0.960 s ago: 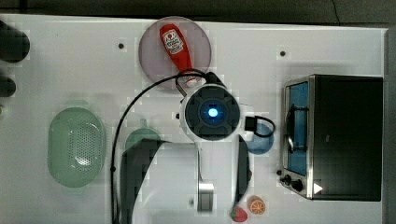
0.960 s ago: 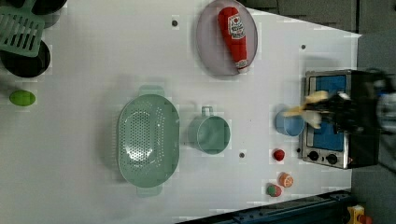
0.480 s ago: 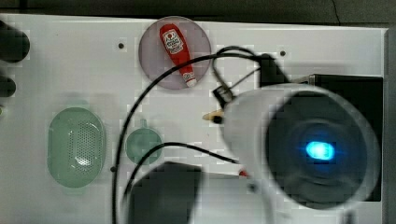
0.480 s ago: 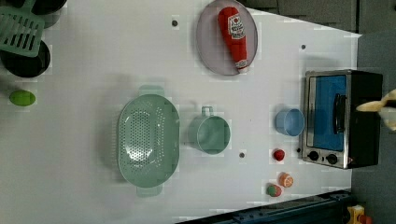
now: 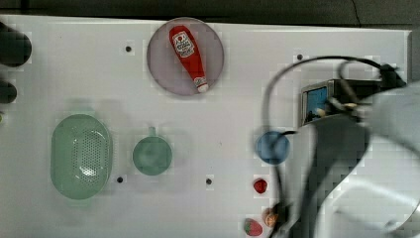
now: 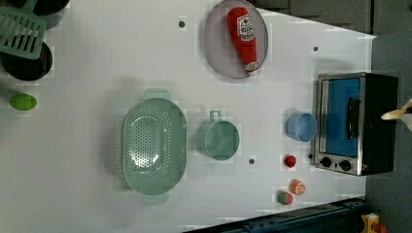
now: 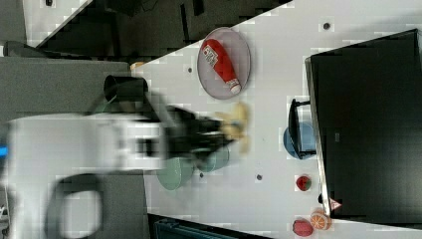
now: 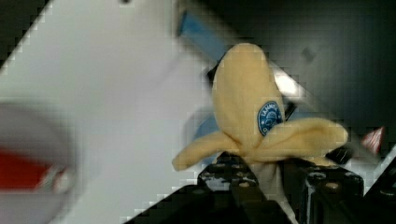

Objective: Pick banana from table and place on oven.

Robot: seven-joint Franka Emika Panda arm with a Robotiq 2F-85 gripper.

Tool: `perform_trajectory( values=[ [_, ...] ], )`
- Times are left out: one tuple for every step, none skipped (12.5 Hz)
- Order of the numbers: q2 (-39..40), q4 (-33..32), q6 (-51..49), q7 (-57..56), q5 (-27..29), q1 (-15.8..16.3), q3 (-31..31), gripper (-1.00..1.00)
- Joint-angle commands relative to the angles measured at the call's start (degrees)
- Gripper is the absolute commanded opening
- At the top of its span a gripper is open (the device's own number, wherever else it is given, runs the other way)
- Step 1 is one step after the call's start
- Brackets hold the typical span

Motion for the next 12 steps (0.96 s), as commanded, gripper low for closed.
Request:
perform_trajectory(
  values=[
    [5.61,-0.65,7.77,-21.45,0.45,-1.77,-6.83,-0.59],
    [7.42,-0.61,10.41,-25.73,0.64,-1.79,-8.76,-0.59],
    [9.06,-0.56,12.4,-28.65,1.33,-1.85,-10.4,-0.59],
    [10.44,-0.53,13.55,-30.12,2.57,-1.92,-11.5,-0.59],
    [11.61,-0.53,13.74,-30.22,4.22,-2.06,-12.11,-0.59],
    [12.47,-0.52,13.64,-30.2,5.76,-2.24,-12.27,-0.59],
    [13.1,-0.46,14.05,-30.31,5.91,-2.45,-12.28,-0.5],
    [13.37,-0.44,14.79,-31.26,5.91,-2.47,-12.26,-0.29],
    [13.42,-0.38,15.64,-32.51,5.91,-2.44,-12.22,-0.08],
    [13.33,-0.18,15.74,-33.52,5.91,-2.32,-12.15,0.15],
    [13.18,-0.01,15.48,-33.53,5.91,-2.29,-12.15,0.38],
    [12.88,0.12,15.39,-33.53,5.91,-2.18,-12.1,0.6]
  ],
)
